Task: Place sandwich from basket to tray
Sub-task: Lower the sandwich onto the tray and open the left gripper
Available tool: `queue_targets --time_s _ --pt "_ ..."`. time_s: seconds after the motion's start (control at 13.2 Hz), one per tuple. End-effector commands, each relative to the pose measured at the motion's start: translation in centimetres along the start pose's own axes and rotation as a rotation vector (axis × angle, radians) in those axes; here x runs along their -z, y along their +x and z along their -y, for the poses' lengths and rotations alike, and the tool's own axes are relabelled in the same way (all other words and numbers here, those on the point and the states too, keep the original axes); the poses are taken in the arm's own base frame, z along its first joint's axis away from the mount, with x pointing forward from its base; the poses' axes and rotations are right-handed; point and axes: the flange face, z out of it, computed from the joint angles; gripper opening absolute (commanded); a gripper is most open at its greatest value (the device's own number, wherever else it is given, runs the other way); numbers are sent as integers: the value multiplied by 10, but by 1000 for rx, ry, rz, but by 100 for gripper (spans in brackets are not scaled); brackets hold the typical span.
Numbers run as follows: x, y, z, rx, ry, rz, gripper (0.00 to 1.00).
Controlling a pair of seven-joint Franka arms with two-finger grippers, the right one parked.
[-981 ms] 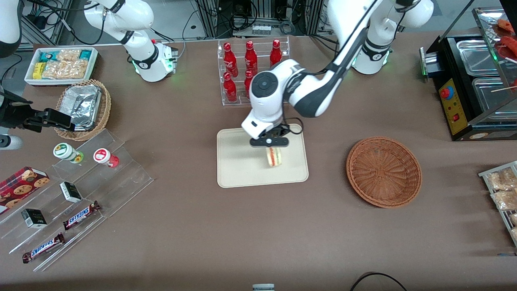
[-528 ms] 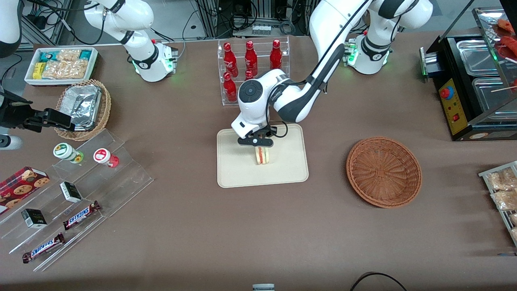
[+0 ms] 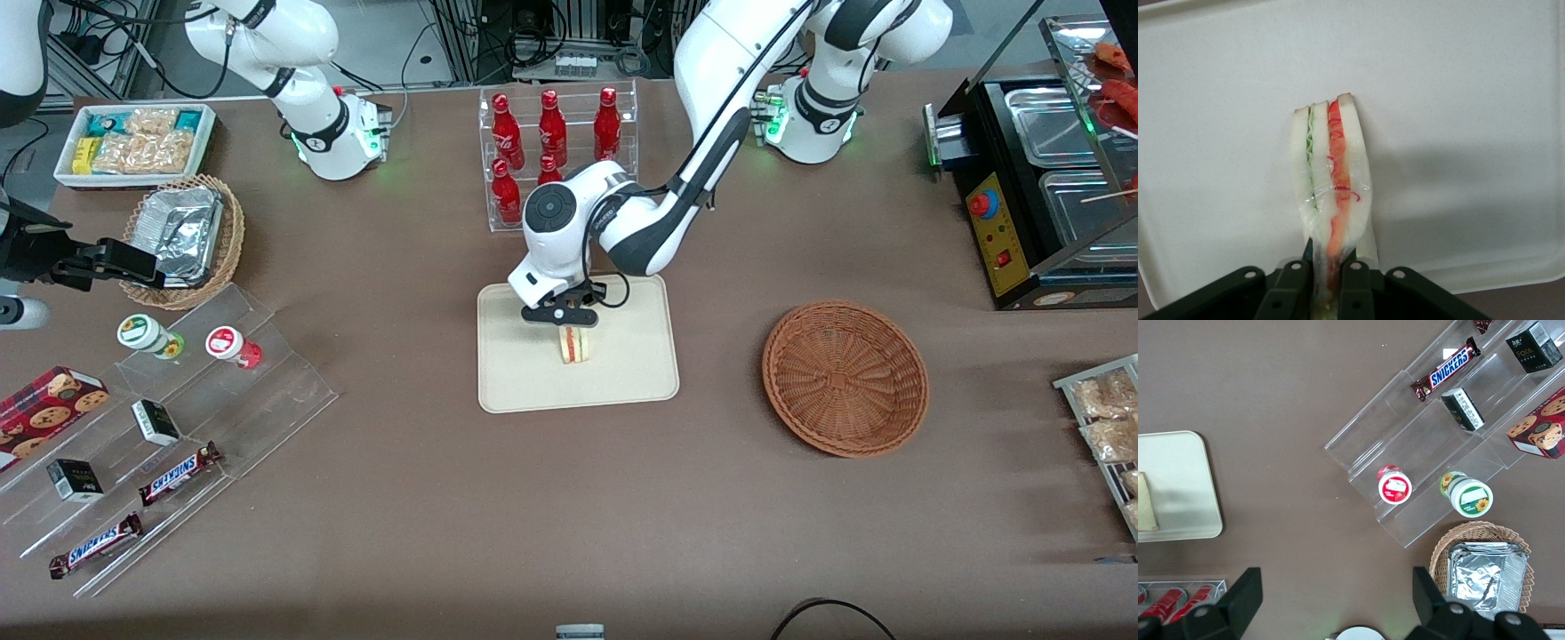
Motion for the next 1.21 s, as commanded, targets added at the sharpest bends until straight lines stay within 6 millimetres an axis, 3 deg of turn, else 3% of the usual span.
queue_targets --time_s 0.0,0.15,0.38,0.68,1.13 --pt "8 7 -2 7 1 -20 100" --pt "27 12 4 23 -4 -27 100" --pt "92 26 33 73 30 -18 100" --pt "174 43 97 158 45 -14 100" --pt "281 53 224 242 61 -2 100"
